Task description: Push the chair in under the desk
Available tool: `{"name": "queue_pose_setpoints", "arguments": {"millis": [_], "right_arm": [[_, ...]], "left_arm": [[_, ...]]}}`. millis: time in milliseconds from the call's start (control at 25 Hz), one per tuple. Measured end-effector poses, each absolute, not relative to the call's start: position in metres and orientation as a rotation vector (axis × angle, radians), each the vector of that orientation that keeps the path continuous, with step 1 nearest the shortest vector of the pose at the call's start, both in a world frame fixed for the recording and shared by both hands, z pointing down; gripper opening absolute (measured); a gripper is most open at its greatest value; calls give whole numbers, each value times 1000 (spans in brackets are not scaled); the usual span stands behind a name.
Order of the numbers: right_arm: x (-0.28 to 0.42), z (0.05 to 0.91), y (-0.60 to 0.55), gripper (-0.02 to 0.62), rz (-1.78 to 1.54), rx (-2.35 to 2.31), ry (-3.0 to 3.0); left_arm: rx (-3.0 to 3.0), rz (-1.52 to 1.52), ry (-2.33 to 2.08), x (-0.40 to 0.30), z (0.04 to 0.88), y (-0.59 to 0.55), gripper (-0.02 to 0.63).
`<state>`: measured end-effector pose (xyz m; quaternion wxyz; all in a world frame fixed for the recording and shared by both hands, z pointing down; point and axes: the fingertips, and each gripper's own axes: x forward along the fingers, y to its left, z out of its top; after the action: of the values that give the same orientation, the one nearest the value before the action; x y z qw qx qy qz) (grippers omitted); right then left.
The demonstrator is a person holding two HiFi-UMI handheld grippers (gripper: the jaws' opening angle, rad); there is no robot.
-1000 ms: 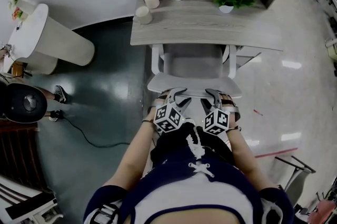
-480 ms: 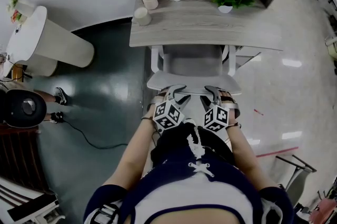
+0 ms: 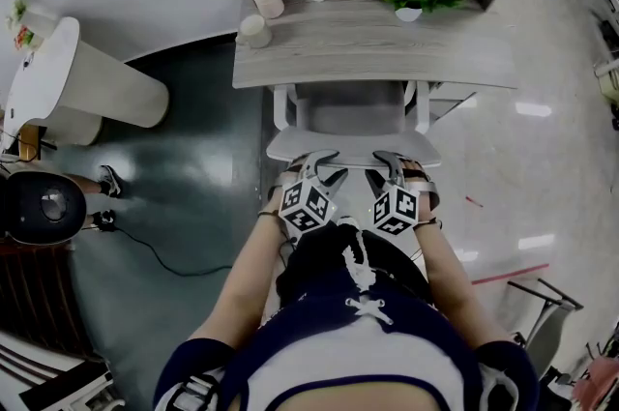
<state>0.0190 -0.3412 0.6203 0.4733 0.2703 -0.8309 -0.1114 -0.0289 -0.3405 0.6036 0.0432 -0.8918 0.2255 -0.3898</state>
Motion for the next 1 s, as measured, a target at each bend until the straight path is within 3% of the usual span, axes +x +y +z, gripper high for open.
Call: {"name": "queue_pose_setpoints", "arguments": {"millis": [1000], "right_arm": [[25, 620, -370, 156, -256, 640, -2016]], "left_arm": [[-2709, -1176, 723, -23, 601, -367, 173]]}}
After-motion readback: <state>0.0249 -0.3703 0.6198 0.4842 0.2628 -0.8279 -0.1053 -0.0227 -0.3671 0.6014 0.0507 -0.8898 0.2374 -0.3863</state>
